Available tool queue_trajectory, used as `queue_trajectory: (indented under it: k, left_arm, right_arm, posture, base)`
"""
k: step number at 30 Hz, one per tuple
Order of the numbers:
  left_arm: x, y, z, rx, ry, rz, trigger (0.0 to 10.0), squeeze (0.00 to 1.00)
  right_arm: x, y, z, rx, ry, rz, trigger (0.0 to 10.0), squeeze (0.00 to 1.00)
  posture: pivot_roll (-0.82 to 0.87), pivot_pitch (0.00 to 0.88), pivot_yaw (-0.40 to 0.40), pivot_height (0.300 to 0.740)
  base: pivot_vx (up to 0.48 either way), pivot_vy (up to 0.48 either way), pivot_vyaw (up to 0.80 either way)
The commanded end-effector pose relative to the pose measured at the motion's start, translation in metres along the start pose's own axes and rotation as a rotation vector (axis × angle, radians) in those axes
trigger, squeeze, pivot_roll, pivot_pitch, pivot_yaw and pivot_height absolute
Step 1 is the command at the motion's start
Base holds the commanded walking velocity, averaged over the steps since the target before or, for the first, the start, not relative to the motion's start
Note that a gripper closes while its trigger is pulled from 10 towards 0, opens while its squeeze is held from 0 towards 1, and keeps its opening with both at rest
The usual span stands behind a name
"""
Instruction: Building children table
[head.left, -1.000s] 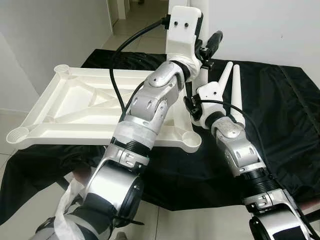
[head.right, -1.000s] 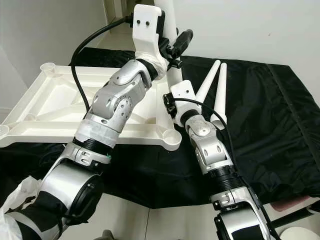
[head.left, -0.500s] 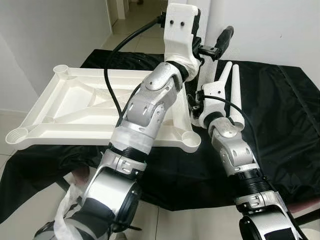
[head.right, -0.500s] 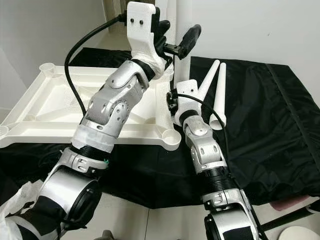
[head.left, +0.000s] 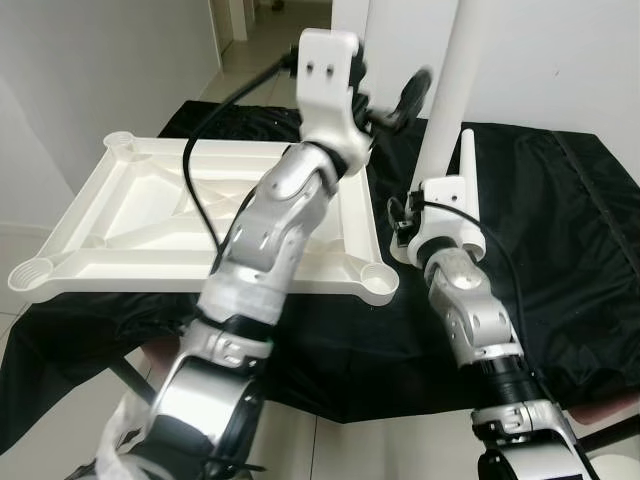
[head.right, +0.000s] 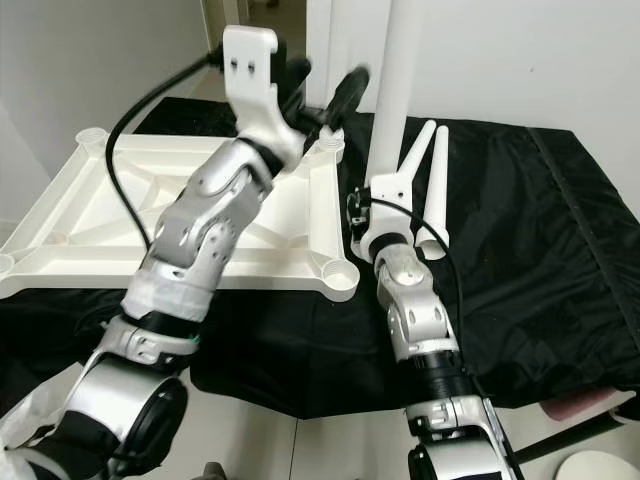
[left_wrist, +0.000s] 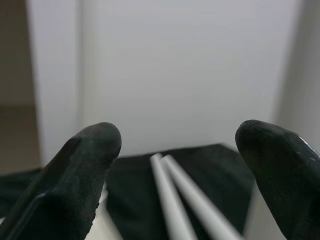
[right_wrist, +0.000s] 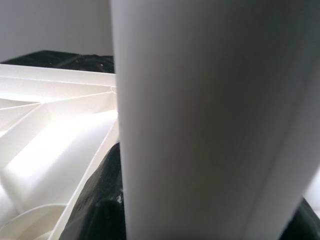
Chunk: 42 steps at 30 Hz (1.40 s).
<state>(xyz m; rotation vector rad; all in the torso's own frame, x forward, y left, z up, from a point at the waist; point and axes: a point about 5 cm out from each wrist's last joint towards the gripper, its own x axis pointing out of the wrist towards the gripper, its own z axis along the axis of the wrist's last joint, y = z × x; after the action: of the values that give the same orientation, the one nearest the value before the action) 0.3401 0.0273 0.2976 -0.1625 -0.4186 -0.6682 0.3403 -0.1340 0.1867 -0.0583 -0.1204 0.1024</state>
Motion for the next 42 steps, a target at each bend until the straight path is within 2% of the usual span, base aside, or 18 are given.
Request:
queue_trajectory:
  k: [1,2,4,6,10,13,14,16,17,18,27,29,35,37,40,42]
  left_arm:
    - [-0.009,0.003,-0.008,0.056,0.031,-0.065,10.0,0.00]
    - [-0.009,0.003,-0.008,0.056,0.031,-0.065,10.0,0.00]
    - [-0.023,0.015,-0.025,0.168,0.108,-0.039,10.0,0.00]
    - [-0.031,0.019,-0.033,0.216,0.137,-0.036,10.0,0.00]
    - [-0.038,0.021,-0.039,0.209,0.160,-0.037,10.0,0.00]
    - [-0.055,0.023,-0.056,0.216,0.233,-0.045,10.0,0.00]
    - [-0.055,0.023,-0.056,0.216,0.233,-0.045,10.0,0.00]
    - [-0.072,0.022,-0.073,0.252,0.301,-0.064,10.0,0.00]
    - [-0.072,0.022,-0.073,0.252,0.301,-0.064,10.0,0.00]
    - [-0.078,0.021,-0.079,0.264,0.324,-0.075,10.0,0.00]
    - [-0.091,0.016,-0.090,0.302,0.371,-0.132,10.0,0.00]
    - [-0.101,0.008,-0.101,0.346,0.421,-0.214,10.0,0.00]
    - [-0.108,0.005,-0.111,0.395,0.477,-0.279,10.0,0.00]
    - [-0.114,0.007,-0.122,0.453,0.545,-0.306,10.0,0.00]
    - [-0.117,0.009,-0.129,0.453,0.591,-0.318,10.0,0.00]
    - [-0.122,0.014,-0.139,0.455,0.671,-0.334,10.0,0.00]
  right_arm:
    - [-0.004,0.004,0.005,0.015,-0.047,0.018,10.0,0.00]
    - [-0.004,0.004,0.005,0.015,-0.047,0.018,10.0,0.00]
    - [-0.011,0.008,-0.003,0.007,-0.030,0.067,10.0,0.00]
    - [-0.015,0.012,-0.009,-0.007,-0.016,0.108,10.0,0.00]
    - [-0.018,0.013,-0.011,-0.008,-0.016,0.118,10.0,0.00]
    - [-0.021,0.015,-0.014,-0.017,-0.024,0.123,10.0,0.00]
    - [-0.021,0.015,-0.014,-0.017,-0.024,0.123,10.0,0.00]
    - [-0.021,0.015,-0.016,-0.031,-0.031,0.118,10.0,0.00]
    - [-0.021,0.015,-0.016,-0.031,-0.031,0.118,10.0,0.00]
    - [-0.021,0.015,-0.018,-0.047,-0.032,0.131,10.0,0.00]
    - [-0.021,0.015,-0.023,-0.035,-0.027,0.148,10.0,0.00]
    - [-0.021,0.016,-0.021,-0.027,-0.055,0.146,10.0,0.00]
    - [-0.020,0.012,-0.017,-0.025,-0.081,0.135,10.0,0.00]
    - [-0.020,0.006,-0.016,-0.037,-0.085,0.111,10.0,0.00]
    - [-0.019,0.001,-0.015,-0.047,-0.085,0.094,10.0,0.00]
    - [-0.018,-0.005,-0.015,-0.066,-0.089,0.070,10.0,0.00]
  posture:
    - [-0.01,0.000,0.030,0.740]
    - [-0.01,0.000,0.030,0.740]
    - [-0.01,0.000,0.028,0.740]
    - [-0.01,0.000,0.028,0.740]
    - [-0.01,0.005,0.028,0.740]
    - [-0.01,0.009,0.029,0.740]
    - [-0.01,0.009,0.029,0.740]
    - [-0.01,0.013,0.032,0.740]
    - [-0.01,0.013,0.032,0.740]
    - [-0.01,0.014,0.030,0.740]
    - [0.00,0.015,0.023,0.740]
    - [0.00,0.014,0.016,0.740]
    - [0.00,0.014,0.016,0.740]
    - [0.00,0.012,0.018,0.740]
    - [-0.01,0.007,0.025,0.740]
    - [-0.02,0.001,0.033,0.740]
  base:
    - [0.000,0.000,0.00]
    - [0.000,0.000,0.00]
    - [0.000,0.000,0.00]
    - [0.000,0.000,0.00]
    - [0.000,0.000,0.00]
    - [0.000,0.000,0.00]
    - [0.000,0.000,0.00]
    - [0.000,0.000,0.00]
    - [0.000,0.000,0.00]
    - [0.000,0.000,0.00]
    - [0.000,0.000,0.00]
    - [0.000,0.000,0.00]
    - [0.000,0.000,0.00]
    - [0.000,0.000,0.00]
    - [0.000,0.000,0.00]
    - [0.000,0.000,0.00]
